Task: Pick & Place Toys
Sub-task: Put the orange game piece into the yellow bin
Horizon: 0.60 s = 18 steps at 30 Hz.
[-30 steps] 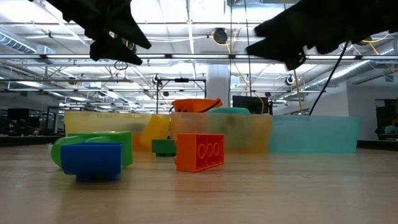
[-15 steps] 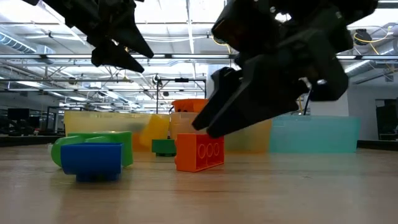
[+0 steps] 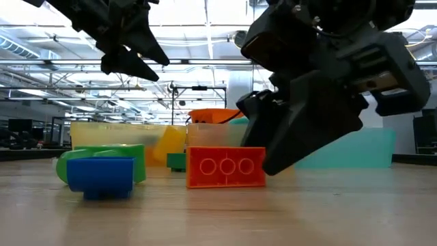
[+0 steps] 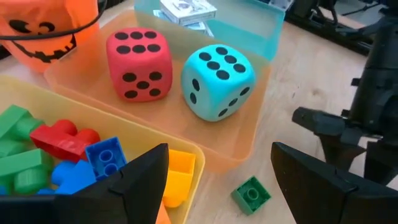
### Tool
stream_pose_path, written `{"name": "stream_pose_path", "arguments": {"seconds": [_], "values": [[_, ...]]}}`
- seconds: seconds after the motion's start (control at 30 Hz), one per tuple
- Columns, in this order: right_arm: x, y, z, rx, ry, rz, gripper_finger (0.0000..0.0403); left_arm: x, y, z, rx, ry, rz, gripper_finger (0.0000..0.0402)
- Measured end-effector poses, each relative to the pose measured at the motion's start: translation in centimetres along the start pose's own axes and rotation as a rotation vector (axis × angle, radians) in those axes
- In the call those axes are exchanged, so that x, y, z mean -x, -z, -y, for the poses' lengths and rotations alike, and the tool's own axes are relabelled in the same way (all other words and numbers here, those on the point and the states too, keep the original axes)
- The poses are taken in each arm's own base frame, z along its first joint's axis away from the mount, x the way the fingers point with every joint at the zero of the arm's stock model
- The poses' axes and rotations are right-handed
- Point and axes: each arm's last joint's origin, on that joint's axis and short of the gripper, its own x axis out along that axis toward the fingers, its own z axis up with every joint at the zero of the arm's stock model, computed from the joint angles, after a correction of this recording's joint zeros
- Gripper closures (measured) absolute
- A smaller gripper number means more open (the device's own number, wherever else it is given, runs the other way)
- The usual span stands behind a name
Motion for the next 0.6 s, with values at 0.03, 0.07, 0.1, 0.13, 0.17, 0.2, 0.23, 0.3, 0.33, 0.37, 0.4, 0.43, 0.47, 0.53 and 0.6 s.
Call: {"name": "stream_pose_path", "arguments": {"seconds": [0.03,0.07,0.1,0.13,0.17,0.2,0.23,0.3,0.33,0.37,0.4,0.43,0.47,0.53,0.6], "values": [[-0.01,-0.02,-0.07,-0.010,0.000,0.002,0.0221,0.00,0.00,0.00,-0.001,0.000,0.000,0.0117],[-0.01,-0.02,-0.16,-0.016,-0.001,0.002,0.0225,-0.01,0.03,-0.01,-0.004,-0.001,-0.003,0.0117],[-0.01,-0.04,-0.18,-0.021,-0.001,0.004,0.0229,-0.01,0.04,-0.02,-0.005,-0.002,-0.003,0.0117],[-0.01,-0.07,-0.17,-0.028,0.002,0.007,0.0233,-0.01,0.02,-0.02,-0.004,-0.002,-0.002,0.0117],[-0.01,-0.11,-0.14,-0.037,0.011,0.011,0.0237,-0.01,0.02,-0.02,-0.003,-0.001,-0.002,0.0117],[-0.01,-0.11,-0.08,-0.046,0.032,0.011,0.0241,-0.01,0.02,-0.02,-0.003,-0.001,-0.002,0.0117],[-0.01,-0.10,0.00,-0.054,0.060,0.011,0.0244,-0.01,0.02,-0.02,-0.003,-0.001,-0.002,0.0117],[0.00,-0.09,0.12,-0.060,0.102,0.012,0.0251,-0.01,-0.01,0.00,-0.001,0.000,0.001,0.0117],[0.00,-0.09,0.14,-0.061,0.107,0.012,0.0255,-0.01,-0.03,0.02,0.001,0.002,0.003,0.0117],[0.00,-0.09,0.15,-0.061,0.107,0.012,0.0258,-0.01,-0.03,0.02,0.001,0.002,0.003,0.0117],[0.00,-0.09,0.15,-0.061,0.106,0.012,0.0261,-0.01,-0.03,0.01,0.001,0.001,0.003,0.0117],[0.00,-0.09,0.13,-0.061,0.104,0.012,0.0264,-0.01,-0.03,0.02,0.001,0.001,0.003,0.0117],[0.00,-0.08,0.12,-0.061,0.103,0.012,0.0267,-0.01,-0.03,0.02,0.001,0.002,0.003,0.0117],[0.00,-0.09,0.11,-0.059,0.102,0.012,0.0274,-0.01,-0.03,0.02,0.002,0.002,0.003,0.0117],[0.00,-0.08,0.11,-0.045,0.097,0.011,0.0283,-0.01,-0.03,0.02,0.002,0.002,0.003,0.0117]]}}
